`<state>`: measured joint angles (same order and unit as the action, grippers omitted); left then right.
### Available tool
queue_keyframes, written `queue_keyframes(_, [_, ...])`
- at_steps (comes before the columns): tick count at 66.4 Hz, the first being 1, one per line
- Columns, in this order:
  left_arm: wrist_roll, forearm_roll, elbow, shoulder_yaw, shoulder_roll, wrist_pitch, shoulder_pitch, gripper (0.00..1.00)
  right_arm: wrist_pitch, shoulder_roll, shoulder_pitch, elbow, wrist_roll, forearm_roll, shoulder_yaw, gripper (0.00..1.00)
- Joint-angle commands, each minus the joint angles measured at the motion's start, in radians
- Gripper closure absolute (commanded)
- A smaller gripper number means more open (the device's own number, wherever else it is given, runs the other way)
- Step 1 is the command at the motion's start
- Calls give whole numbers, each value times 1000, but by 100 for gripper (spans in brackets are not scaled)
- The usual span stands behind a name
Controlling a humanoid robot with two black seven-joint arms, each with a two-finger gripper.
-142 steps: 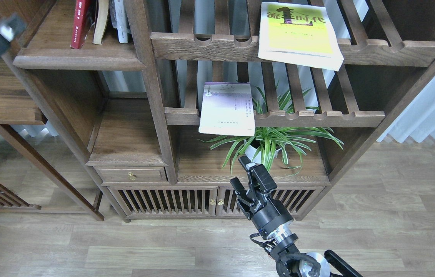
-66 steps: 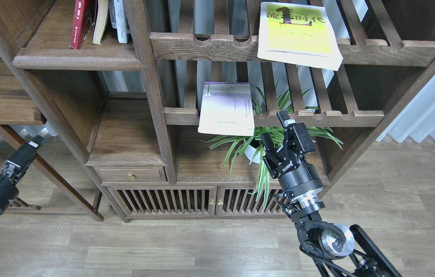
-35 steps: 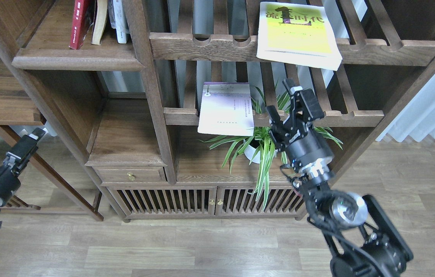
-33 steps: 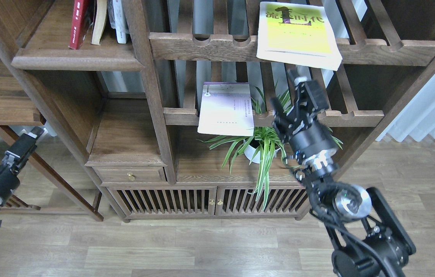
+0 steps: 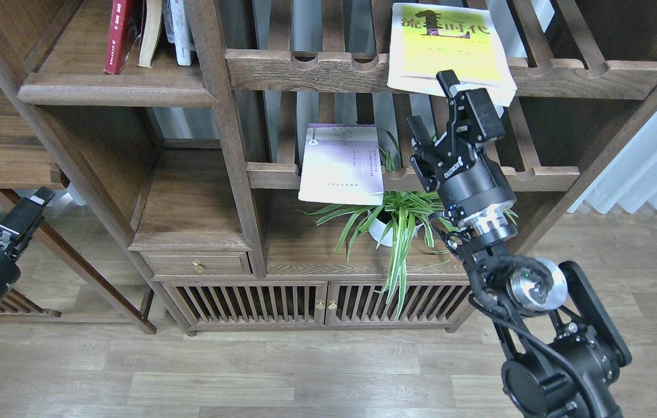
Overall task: Organize books on shelf
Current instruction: 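Reach the right gripper up toward the yellow book on the upper shelf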
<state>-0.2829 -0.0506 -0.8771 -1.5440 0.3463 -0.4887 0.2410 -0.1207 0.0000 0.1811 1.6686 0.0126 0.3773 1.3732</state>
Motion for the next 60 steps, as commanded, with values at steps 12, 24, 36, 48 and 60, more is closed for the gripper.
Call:
queue_keyframes(12, [1, 3, 0, 2, -9, 0, 1, 15, -83, 0, 20, -6, 4, -1, 38, 3])
queue_keyframes(24, [-1, 3, 0, 2, -9, 0, 3, 15, -105, 0, 55, -17, 4, -3, 46, 4])
queue_keyframes(36, [1, 3, 0, 2, -9, 0, 3, 15, -112, 0, 81, -40, 6, -3, 47, 8])
queue_keyframes(48, [-1, 3, -3, 5, -9, 0, 4, 15, -112, 0, 87, -82, 15, -6, 86, 30])
queue_keyframes(60, [-1, 0, -2, 4, -9, 0, 17, 15, -112, 0, 103, -101, 82, -9, 92, 51])
